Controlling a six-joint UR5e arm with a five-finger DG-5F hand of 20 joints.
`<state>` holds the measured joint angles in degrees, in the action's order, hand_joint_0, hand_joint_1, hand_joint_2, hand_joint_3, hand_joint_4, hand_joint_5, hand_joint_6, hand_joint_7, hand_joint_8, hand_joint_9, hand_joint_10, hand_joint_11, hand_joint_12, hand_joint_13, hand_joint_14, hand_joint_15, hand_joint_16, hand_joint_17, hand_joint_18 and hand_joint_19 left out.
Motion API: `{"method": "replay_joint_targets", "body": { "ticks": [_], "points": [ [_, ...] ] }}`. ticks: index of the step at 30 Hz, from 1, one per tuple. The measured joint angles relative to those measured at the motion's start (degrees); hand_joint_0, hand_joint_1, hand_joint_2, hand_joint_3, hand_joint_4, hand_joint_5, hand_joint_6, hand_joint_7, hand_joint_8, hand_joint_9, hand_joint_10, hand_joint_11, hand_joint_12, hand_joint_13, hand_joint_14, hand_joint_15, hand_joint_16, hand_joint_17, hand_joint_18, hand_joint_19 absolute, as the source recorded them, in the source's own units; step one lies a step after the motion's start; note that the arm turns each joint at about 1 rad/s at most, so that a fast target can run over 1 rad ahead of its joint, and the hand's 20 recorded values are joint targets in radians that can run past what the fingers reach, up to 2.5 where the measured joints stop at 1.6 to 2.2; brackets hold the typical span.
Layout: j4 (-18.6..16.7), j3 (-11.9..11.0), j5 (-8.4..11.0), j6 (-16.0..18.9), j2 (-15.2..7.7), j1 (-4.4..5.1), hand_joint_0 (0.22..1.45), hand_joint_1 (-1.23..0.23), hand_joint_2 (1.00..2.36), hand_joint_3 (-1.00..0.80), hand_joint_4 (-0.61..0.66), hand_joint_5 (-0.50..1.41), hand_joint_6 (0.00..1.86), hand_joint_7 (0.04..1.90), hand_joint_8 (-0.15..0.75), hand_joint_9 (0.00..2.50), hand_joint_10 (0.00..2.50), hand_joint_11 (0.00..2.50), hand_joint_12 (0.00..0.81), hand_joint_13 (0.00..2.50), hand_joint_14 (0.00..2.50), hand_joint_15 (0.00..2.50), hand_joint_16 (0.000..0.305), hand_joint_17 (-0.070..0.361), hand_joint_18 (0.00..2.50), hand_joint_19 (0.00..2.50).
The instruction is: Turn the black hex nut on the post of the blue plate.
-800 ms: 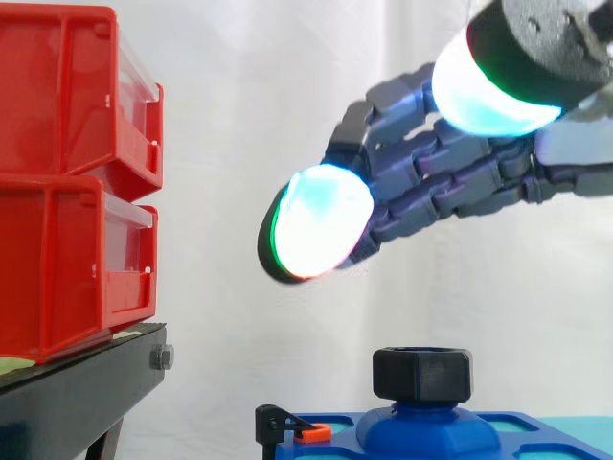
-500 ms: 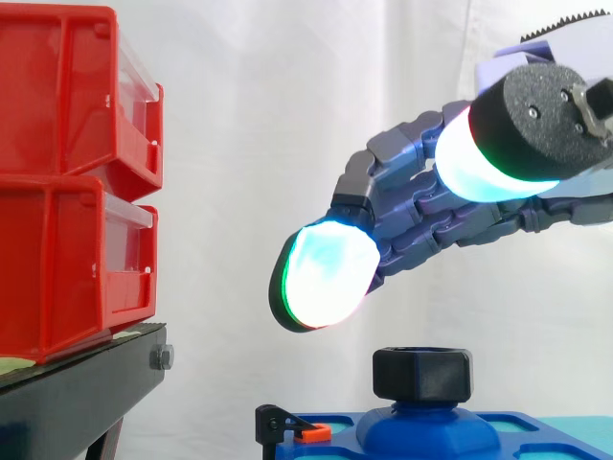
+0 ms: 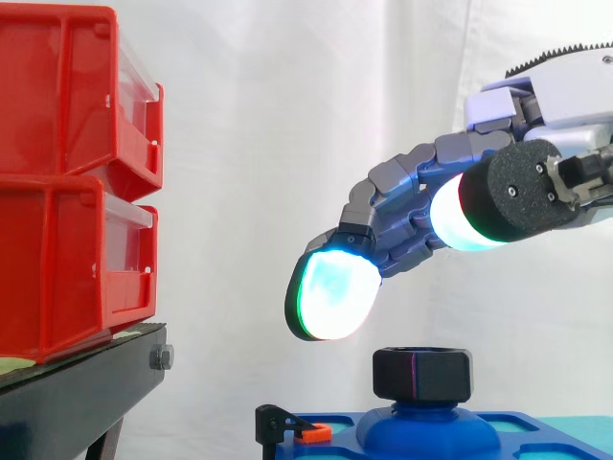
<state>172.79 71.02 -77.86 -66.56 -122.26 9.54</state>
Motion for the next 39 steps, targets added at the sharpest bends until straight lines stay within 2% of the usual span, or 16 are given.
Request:
{"method": "replay_joint_targets", "body": {
  "ticks": [15,27,33,39],
  "points": [
    [2.4,0.0,-3.89,-1.4,0.0,-3.06,0.47,-0.38,1.00,-0.50,0.15,-0.21,0.50,0.78,0.223,0.21,0.00,0.00,0.356,0.17,0.00,0.02,0.061,0.138,0.00,0.02],
    [4.1,0.0,-7.00,-2.0,0.0,-5.13,0.47,-0.38,1.00,-0.50,0.15,-0.21,0.50,0.77,0.223,0.21,0.00,0.00,0.355,0.18,0.00,0.02,0.061,0.137,0.00,0.03],
    [5.4,0.0,-8.85,-3.0,0.1,-6.78,0.47,-0.38,1.00,-0.50,0.15,-0.21,0.50,0.77,0.221,0.21,0.00,0.00,0.353,0.19,0.00,0.02,0.061,0.136,0.00,0.04],
    [6.5,0.0,-10.91,-5.0,0.1,-8.93,0.47,-0.38,1.00,-0.50,0.14,-0.21,0.50,0.77,0.220,0.21,0.00,0.00,0.353,0.19,0.00,0.02,0.061,0.136,0.00,0.04]
  ]
}}
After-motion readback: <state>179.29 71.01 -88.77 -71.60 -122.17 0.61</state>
